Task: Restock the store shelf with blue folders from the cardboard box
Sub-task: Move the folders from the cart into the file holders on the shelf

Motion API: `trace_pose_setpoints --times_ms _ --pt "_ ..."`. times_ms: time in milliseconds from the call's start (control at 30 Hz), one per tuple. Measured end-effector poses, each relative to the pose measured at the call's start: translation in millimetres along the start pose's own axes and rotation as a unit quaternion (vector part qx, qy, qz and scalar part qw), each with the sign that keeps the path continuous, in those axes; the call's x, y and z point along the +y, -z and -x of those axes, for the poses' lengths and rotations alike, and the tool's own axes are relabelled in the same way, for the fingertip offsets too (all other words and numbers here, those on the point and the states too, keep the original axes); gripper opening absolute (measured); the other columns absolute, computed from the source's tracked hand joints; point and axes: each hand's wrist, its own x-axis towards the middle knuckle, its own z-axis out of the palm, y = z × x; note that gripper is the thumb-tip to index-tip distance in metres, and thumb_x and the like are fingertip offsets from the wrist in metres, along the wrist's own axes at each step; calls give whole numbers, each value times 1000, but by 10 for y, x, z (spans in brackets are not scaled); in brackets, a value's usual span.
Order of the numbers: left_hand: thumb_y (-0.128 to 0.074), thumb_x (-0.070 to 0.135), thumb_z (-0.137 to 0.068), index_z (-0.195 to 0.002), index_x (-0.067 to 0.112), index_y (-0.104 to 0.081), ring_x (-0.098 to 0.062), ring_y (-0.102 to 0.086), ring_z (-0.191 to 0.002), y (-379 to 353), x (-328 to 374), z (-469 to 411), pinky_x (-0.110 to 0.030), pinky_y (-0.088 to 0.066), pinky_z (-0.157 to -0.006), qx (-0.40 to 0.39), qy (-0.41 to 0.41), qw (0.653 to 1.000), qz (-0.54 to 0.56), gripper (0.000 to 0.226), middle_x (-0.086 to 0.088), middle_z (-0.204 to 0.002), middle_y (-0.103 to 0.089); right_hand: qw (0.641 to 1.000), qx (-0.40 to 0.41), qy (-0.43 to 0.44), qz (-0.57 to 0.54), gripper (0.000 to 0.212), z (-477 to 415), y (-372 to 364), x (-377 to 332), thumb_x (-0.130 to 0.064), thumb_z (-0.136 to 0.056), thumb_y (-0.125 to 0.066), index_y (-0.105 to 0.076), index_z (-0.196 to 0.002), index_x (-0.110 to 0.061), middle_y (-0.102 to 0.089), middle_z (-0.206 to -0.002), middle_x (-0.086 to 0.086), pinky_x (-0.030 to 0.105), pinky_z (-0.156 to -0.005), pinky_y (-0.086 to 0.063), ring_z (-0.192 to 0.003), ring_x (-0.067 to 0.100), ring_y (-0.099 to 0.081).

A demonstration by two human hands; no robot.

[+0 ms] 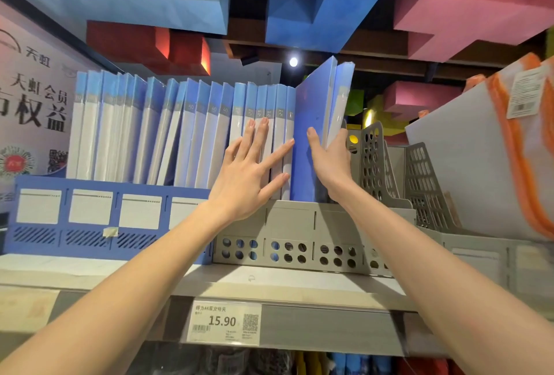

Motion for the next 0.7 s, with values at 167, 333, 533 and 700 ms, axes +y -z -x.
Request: trace_pose_setpoints --times_ms 167,333,533,700 --pt "-21 63 -103 -160 42 -5 -27 18 -155 5 13 3 -47 -9 -125 -6 2 1000 5 63 -9 -169 16 996 -60 42 55 42 70 158 27 -39 -104 -47 -34 -130 -9 -55 -122 7 45 -97 -47 -115 26 -55" --pt "-24 62 -104 -160 44 -4 -26 19 -155 4 27 4 -46 -8 -125 -11 3 1000 13 62 -8 -168 17 980 -30 132 147 29 136 125 35 -36 -104 -45 -37 -112 -9 -55 -77 4 39 -53 -41 -61 19 -52" --pt "-26 62 -105 -160 44 -2 -26 21 -154 31 1 -1 -47 -6 -125 -20 5 1000 13 63 -7 -168 19 969 -140 75 188 61 122 117 -15 -47 -103 -46 -27 -142 -4 -52 -135 21 37 -83 -45 -111 31 -57" --pt "-24 62 -105 -160 43 -3 -26 21 -154 24 3 11 -47 -5 -125 -17 4 1000 21 63 -7 -168 18 967 -224 12 125 85 113 328 154 -65 -95 -47 -17 -156 -15 -32 -160 5 43 -114 -36 -144 24 -36"
